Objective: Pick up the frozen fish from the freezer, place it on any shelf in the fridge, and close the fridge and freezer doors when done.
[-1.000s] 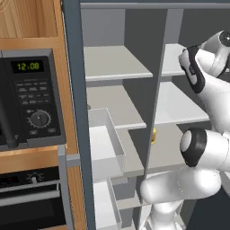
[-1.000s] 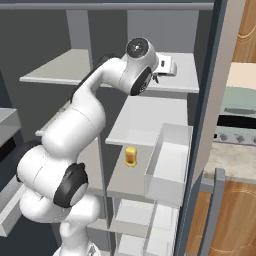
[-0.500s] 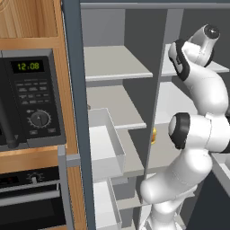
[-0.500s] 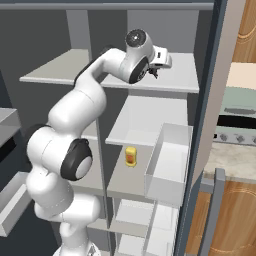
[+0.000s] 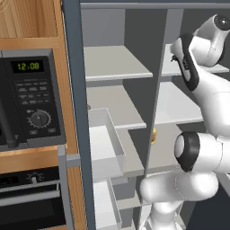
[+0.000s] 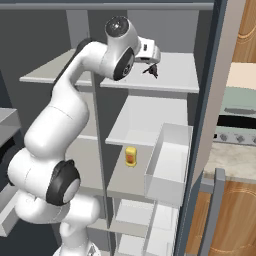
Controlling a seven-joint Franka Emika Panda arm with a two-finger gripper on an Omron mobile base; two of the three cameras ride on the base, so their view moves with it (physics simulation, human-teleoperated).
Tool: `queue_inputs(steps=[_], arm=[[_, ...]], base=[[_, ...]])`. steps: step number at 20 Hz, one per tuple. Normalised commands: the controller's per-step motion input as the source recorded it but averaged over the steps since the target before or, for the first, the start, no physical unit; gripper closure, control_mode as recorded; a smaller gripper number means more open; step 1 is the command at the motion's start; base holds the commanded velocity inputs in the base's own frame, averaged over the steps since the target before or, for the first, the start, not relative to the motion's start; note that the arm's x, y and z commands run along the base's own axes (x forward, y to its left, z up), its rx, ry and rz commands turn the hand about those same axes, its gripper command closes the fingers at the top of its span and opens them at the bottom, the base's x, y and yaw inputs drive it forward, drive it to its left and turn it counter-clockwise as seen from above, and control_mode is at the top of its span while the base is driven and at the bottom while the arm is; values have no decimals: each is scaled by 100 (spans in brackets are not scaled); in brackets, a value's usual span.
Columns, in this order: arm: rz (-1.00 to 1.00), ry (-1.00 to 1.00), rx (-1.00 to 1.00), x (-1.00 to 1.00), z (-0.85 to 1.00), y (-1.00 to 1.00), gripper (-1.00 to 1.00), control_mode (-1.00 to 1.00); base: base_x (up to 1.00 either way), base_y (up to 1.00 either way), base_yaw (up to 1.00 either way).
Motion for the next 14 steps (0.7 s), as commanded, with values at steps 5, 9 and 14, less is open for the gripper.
queue_inputs(steps=[5, 9, 14], arm=[[0, -4, 0, -100, -7, 21, -100, -100], [0, 5, -7, -100, -72, 28, -100, -100], [0, 19, -11, -100, -88, 47, -100, -100]], base=[[0, 0, 0], [0, 0, 0], [0, 0, 0]])
